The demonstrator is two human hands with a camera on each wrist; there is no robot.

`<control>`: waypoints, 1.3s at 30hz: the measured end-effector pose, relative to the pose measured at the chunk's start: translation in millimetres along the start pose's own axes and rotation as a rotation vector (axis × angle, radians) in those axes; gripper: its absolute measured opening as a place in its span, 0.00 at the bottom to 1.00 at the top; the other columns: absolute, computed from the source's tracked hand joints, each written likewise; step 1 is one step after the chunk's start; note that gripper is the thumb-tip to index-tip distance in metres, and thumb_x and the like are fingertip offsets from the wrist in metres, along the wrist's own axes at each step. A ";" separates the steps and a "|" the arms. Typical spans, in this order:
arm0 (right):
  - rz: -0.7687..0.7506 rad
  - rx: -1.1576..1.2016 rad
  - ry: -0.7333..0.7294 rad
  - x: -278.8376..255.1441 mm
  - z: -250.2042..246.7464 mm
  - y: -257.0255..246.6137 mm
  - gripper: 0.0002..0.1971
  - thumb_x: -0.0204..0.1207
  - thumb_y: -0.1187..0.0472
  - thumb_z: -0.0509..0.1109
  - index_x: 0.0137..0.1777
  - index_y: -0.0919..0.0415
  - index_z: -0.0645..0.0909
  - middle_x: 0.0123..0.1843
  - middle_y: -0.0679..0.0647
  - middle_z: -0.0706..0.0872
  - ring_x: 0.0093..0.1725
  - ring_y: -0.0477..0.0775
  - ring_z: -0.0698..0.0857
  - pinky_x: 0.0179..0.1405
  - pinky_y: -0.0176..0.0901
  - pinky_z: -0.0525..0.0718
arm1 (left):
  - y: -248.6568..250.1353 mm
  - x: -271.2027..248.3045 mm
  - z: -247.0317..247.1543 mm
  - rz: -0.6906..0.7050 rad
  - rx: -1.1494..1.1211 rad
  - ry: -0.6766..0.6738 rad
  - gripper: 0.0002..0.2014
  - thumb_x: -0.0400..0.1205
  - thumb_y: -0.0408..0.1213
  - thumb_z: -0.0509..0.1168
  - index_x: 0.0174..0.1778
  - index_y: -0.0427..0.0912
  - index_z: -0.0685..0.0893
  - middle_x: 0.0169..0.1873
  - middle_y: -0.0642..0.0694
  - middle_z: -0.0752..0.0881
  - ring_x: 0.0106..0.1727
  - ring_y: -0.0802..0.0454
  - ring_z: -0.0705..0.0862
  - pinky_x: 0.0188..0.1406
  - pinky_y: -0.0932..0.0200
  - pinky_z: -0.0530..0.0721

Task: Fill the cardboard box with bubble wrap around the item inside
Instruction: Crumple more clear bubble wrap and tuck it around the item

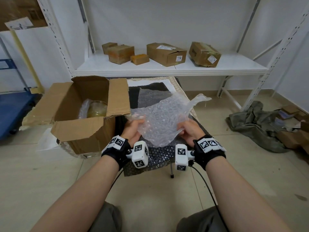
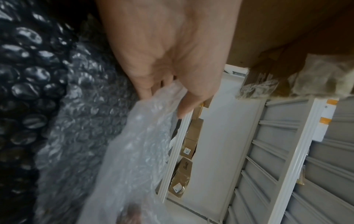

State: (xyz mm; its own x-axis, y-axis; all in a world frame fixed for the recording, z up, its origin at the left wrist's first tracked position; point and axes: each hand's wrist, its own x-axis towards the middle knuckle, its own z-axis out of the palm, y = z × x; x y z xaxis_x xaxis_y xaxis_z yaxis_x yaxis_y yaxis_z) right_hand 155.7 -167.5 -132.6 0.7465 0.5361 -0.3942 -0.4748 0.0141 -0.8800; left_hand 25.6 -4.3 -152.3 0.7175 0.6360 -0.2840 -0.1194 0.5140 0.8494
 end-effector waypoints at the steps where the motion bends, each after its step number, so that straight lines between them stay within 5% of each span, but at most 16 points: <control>1: -0.001 0.015 0.025 0.4 -0.5 0.3 0.16 0.74 0.83 0.56 0.46 0.63 0.77 0.35 0.56 0.75 0.17 0.44 0.69 0.12 0.34 0.68 | 0.1 0.0 -0.6 0.020 0.015 -0.008 0.23 0.82 0.20 0.55 0.74 0.37 0.73 0.60 0.40 0.84 0.56 0.43 0.86 0.47 0.53 0.90; 4: -0.003 0.137 0.112 1.3 -2.2 -0.2 0.12 0.78 0.80 0.55 0.48 0.65 0.75 0.37 0.59 0.76 0.19 0.45 0.68 0.15 0.34 0.75 | 0.9 -4.3 1.6 0.098 0.093 -0.091 0.29 0.81 0.14 0.48 0.76 0.39 0.74 0.69 0.44 0.79 0.68 0.42 0.81 0.51 0.57 0.90; 8: -0.012 0.184 0.138 0.0 -3.2 -0.8 0.06 0.86 0.68 0.56 0.58 0.62 0.73 0.47 0.67 0.84 0.28 0.50 0.74 0.23 0.40 0.84 | 1.9 -13.5 9.4 0.171 0.130 -0.134 0.18 0.85 0.24 0.56 0.67 0.38 0.85 0.64 0.47 0.87 0.66 0.48 0.85 0.61 0.54 0.86; 10: -0.029 0.154 0.114 -0.3 -1.3 -0.3 0.07 0.87 0.63 0.56 0.56 0.59 0.76 0.61 0.67 0.87 0.35 0.54 0.82 0.36 0.47 0.88 | 2.6 -18.7 14.1 0.201 0.216 -0.184 0.14 0.84 0.30 0.64 0.64 0.36 0.86 0.62 0.49 0.88 0.65 0.53 0.85 0.64 0.55 0.83; 13: -0.063 0.133 0.087 -1.1 1.4 -1.0 0.12 0.87 0.61 0.56 0.63 0.60 0.78 0.61 0.64 0.89 0.54 0.63 0.89 0.58 0.58 0.87 | -0.2 -20.3 17.7 0.255 0.372 -0.226 0.11 0.83 0.29 0.65 0.56 0.27 0.87 0.60 0.51 0.89 0.66 0.55 0.84 0.66 0.55 0.80; 15: -0.072 0.150 0.066 -0.4 0.5 -0.4 0.14 0.88 0.56 0.56 0.66 0.59 0.77 0.62 0.65 0.88 0.58 0.65 0.88 0.64 0.63 0.84 | -2.9 -21.5 19.7 0.269 0.457 -0.254 0.10 0.83 0.25 0.63 0.51 0.24 0.88 0.60 0.51 0.89 0.66 0.57 0.84 0.64 0.58 0.79; 18: -0.044 0.166 -0.051 2.9 -3.6 3.6 0.30 0.83 0.34 0.53 0.74 0.55 0.71 0.65 0.63 0.84 0.62 0.66 0.86 0.64 0.62 0.84 | -8.3 -20.8 21.9 0.280 0.597 -0.333 0.12 0.82 0.21 0.59 0.48 0.27 0.90 0.60 0.51 0.89 0.69 0.60 0.81 0.74 0.55 0.71; 20: -0.022 0.106 -0.043 2.2 -1.1 2.6 0.43 0.71 0.24 0.64 0.78 0.52 0.69 0.69 0.61 0.83 0.66 0.65 0.85 0.66 0.65 0.83 | -10.1 -22.7 25.1 0.276 0.682 -0.380 0.16 0.80 0.17 0.57 0.48 0.31 0.91 0.62 0.48 0.88 0.72 0.59 0.76 0.77 0.56 0.65; 22: 0.019 0.042 -0.011 13.6 -3.8 7.6 0.51 0.59 0.30 0.79 0.79 0.57 0.71 0.71 0.62 0.83 0.66 0.66 0.86 0.66 0.68 0.82 | -13.2 -21.8 26.5 0.282 0.762 -0.433 0.20 0.78 0.15 0.56 0.50 0.34 0.91 0.64 0.47 0.86 0.77 0.56 0.70 0.79 0.56 0.61; 23: 0.017 0.015 0.032 18.5 -4.6 9.9 0.48 0.60 0.38 0.82 0.77 0.62 0.72 0.70 0.63 0.84 0.63 0.67 0.87 0.65 0.67 0.84 | -13.2 -22.6 26.6 0.286 0.797 -0.461 0.19 0.78 0.16 0.57 0.51 0.35 0.91 0.65 0.48 0.86 0.79 0.55 0.68 0.80 0.54 0.60; 27: 0.010 -0.065 0.170 23.2 -5.9 12.3 0.30 0.65 0.69 0.73 0.71 0.68 0.77 0.62 0.66 0.87 0.57 0.69 0.88 0.59 0.66 0.87 | -11.1 -21.8 20.5 0.286 0.822 -0.549 0.13 0.80 0.26 0.64 0.56 0.37 0.91 0.66 0.55 0.85 0.79 0.55 0.70 0.78 0.55 0.65; 30: -0.002 -0.109 0.194 18.4 -5.9 7.3 0.25 0.71 0.75 0.69 0.70 0.68 0.76 0.61 0.66 0.86 0.57 0.70 0.87 0.58 0.64 0.87 | -7.3 -27.7 22.6 0.169 0.514 -0.506 0.19 0.83 0.44 0.60 0.63 0.38 0.87 0.68 0.49 0.84 0.72 0.47 0.79 0.69 0.50 0.78; 34: -0.004 -0.093 0.089 9.6 -2.4 2.8 0.26 0.74 0.79 0.66 0.73 0.67 0.74 0.64 0.68 0.86 0.59 0.71 0.87 0.58 0.70 0.86 | 1.2 -18.9 20.0 0.113 0.156 -0.209 0.22 0.83 0.48 0.62 0.70 0.41 0.80 0.70 0.41 0.81 0.69 0.47 0.80 0.68 0.49 0.79; 39: -0.006 -0.154 -0.121 -3.8 8.5 -4.4 0.22 0.77 0.80 0.63 0.70 0.68 0.78 0.64 0.68 0.87 0.61 0.70 0.88 0.62 0.67 0.85 | 1.0 -14.4 10.1 -0.036 0.241 -0.215 0.25 0.83 0.51 0.66 0.69 0.36 0.80 0.62 0.38 0.87 0.63 0.44 0.86 0.62 0.53 0.84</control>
State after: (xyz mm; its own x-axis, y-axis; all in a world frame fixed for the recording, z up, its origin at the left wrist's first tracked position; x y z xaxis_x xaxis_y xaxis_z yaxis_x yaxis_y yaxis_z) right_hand 151.0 -162.4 -125.0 0.6833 0.6340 -0.3622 -0.3868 -0.1064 -0.9160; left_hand 22.1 -18.8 -142.9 0.8498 0.4709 -0.2368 0.0559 0.3662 0.9289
